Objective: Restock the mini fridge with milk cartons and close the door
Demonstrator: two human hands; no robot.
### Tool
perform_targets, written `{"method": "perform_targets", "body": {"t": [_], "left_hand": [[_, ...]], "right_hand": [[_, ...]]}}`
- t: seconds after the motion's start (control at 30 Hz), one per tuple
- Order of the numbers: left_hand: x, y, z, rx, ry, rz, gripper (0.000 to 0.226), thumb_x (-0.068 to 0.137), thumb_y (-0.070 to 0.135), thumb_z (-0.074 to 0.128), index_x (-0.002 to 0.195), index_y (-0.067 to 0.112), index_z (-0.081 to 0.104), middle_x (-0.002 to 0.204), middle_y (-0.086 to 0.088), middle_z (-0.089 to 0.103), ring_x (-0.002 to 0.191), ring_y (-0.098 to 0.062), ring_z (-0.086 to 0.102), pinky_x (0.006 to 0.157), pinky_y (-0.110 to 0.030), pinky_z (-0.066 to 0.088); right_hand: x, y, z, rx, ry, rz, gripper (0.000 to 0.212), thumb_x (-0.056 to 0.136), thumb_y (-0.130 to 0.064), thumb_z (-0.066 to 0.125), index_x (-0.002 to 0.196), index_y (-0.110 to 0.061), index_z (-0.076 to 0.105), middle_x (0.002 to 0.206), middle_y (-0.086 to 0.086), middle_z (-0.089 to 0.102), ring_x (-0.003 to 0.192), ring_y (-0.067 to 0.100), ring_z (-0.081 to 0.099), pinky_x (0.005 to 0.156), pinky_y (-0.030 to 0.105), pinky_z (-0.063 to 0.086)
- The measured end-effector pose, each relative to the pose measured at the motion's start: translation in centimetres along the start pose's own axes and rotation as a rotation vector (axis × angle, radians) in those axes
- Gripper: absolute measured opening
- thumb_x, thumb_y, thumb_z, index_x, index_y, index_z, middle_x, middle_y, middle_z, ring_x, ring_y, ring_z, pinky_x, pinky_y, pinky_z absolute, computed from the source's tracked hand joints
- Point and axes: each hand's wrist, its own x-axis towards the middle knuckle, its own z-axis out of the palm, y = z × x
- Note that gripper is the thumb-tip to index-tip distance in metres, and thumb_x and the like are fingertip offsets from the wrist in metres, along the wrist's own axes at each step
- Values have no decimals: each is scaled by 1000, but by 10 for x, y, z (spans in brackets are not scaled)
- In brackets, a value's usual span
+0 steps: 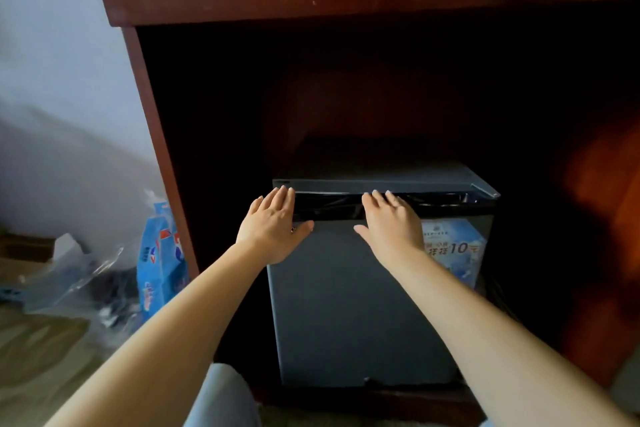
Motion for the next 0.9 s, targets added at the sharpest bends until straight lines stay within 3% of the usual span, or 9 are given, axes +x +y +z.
{"method": "perform_targets", "body": {"t": [0.2, 0.3, 0.37, 0.5, 0.57, 0.67, 0.77, 0.83, 0.9], "left_hand": [[29, -7, 15, -15, 48, 41, 86, 90, 64, 22, 150, 8, -2, 160, -6, -1, 147, -16, -7, 119, -32, -1], [32, -12, 21, -13, 102, 72, 93, 81, 70, 6, 150, 8, 1, 159, -6, 5, 147, -16, -2, 119, -32, 0], [32, -15, 22, -19, 123, 98, 94, 77, 68, -2, 150, 9, 3, 159, -6, 8, 147, -15, 0, 118, -32, 1], [39, -17, 16, -99, 55, 160, 87, 79, 64, -5, 150, 15, 0, 158, 2, -1, 144, -7, -11, 116, -28, -6], [45, -13, 10, -135, -23, 230, 83, 78, 62, -7, 150, 19, -3, 155, 9, -10, 141, -3, -18, 113, -24, -10], [51, -1, -2, -168, -169, 328, 81, 78, 59, -6, 150, 22, -5, 154, 11, -15, 138, -2, -24, 110, -21, -14], [51, 10, -25, -177, -321, 346, 70, 90, 54, 8, 150, 20, -1, 158, 7, -8, 138, -2, -22, 112, -23, -10], [52, 15, -52, -146, -457, 294, 59, 100, 42, 21, 151, 19, 2, 159, 6, -4, 142, -4, -15, 116, -31, -9], [57, 19, -93, -95, -580, 252, 57, 102, 38, 24, 151, 17, 5, 160, 3, -1, 146, -9, -8, 117, -35, -5]], "right_hand": [[28, 2, 16, -26, 46, 46, 52, 93, -48, 46, 128, -10, 48, 130, 2, 56, 129, 24, 45, 101, 31, 37], [32, 8, 21, -88, 129, 38, 44, 74, -54, 71, 98, -18, 70, 96, -6, 72, 94, 15, 68, 70, 23, 51], [36, 15, 30, -60, 211, 4, 37, 65, -50, 80, 83, -19, 73, 81, -7, 74, 78, 15, 71, 52, 20, 48], [46, 25, 33, 7, 288, -91, 32, 82, -45, 61, 81, -16, 73, 85, -4, 75, 86, 20, 72, 44, 21, 44], [49, 27, 29, 33, 261, -110, 36, 83, -44, 51, 82, -16, 74, 87, -4, 75, 87, 20, 72, 44, 23, 46], [48, 30, 22, 64, 173, -143, 30, 77, -37, 61, 89, -13, 75, 94, 0, 75, 89, 20, 72, 49, 28, 53], [51, 38, -6, 92, -73, -135, 32, 81, -33, 69, 106, -13, 72, 113, 1, 70, 106, 20, 66, 78, 33, 55], [55, 44, -38, 100, -322, -139, 40, 93, -37, 53, 129, -18, 56, 138, -2, 53, 130, 19, 47, 106, 34, 35], [67, 51, -77, 100, -455, -138, 37, 98, -39, 41, 128, -22, 51, 138, -2, 52, 132, 21, 43, 103, 35, 35]]}}
